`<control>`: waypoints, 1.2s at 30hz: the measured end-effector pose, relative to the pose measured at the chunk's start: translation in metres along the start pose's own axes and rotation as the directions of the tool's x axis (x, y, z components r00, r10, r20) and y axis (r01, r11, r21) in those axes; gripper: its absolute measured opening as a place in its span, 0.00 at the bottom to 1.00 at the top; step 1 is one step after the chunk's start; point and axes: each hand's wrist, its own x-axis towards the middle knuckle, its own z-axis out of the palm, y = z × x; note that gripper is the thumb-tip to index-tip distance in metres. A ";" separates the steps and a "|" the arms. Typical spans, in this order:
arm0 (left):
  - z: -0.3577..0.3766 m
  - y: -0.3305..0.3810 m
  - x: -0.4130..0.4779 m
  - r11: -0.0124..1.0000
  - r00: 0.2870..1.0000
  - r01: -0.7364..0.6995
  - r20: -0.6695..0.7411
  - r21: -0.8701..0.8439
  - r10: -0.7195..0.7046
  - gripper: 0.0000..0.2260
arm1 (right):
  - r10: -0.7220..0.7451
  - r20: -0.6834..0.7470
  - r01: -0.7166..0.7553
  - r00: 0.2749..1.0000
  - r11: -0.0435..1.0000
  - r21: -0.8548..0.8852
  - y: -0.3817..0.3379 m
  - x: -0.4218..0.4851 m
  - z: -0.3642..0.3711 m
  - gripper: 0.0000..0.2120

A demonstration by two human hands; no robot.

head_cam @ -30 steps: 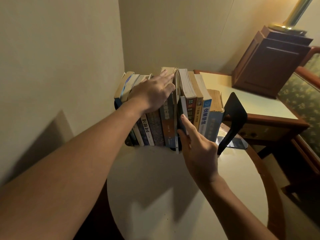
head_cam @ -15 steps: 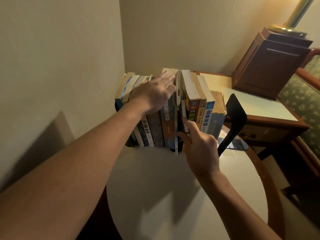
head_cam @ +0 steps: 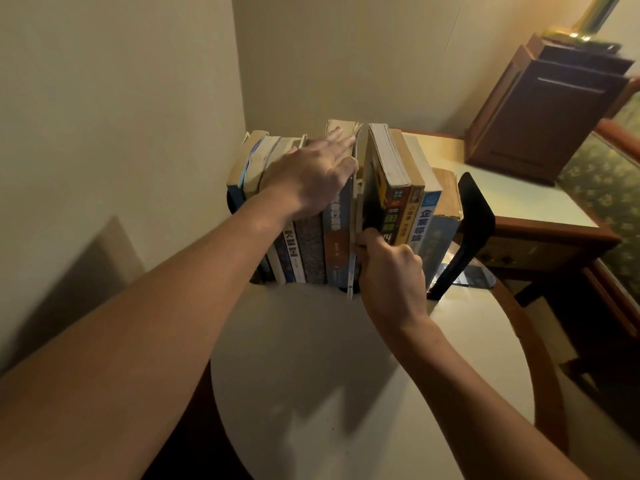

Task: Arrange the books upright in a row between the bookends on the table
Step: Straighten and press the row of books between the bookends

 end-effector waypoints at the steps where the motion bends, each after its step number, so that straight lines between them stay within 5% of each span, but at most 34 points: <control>1: 0.001 0.001 0.001 1.000 1.000 -0.004 0.005 0.001 0.004 0.24 | 0.018 0.018 -0.018 1.000 1.000 0.009 0.001 -0.001 0.001 0.08; 12: 0.015 0.012 0.008 1.000 1.000 -0.012 0.017 -0.016 0.012 0.33 | 0.047 -0.120 -0.051 0.992 0.998 -0.032 0.018 -0.011 0.004 0.04; 17: 0.009 0.013 0.007 1.000 1.000 -0.013 0.014 -0.019 0.013 0.29 | 0.027 -0.046 -0.031 0.999 0.994 -0.104 0.021 -0.009 0.012 0.04; 22: 0.006 0.014 0.002 0.999 1.000 -0.007 0.026 -0.032 0.007 0.29 | -0.117 -0.260 0.101 0.958 0.992 -0.077 0.042 -0.031 0.016 0.09; 29: 0.006 0.013 0.004 1.000 1.000 -0.009 0.017 -0.024 0.010 0.28 | 0.227 -0.325 -0.203 0.918 0.973 0.107 0.045 -0.053 0.058 0.40; 33: 0.007 0.011 0.007 1.000 1.000 -0.022 -0.001 -0.014 0.022 0.28 | 0.508 -0.317 -0.396 0.801 0.847 0.356 0.027 -0.039 0.085 0.39; 36: 0.008 0.011 0.007 0.999 0.999 -0.034 -0.014 -0.016 0.034 0.28 | 0.580 -0.365 -0.494 0.728 0.814 0.307 0.012 -0.025 0.110 0.26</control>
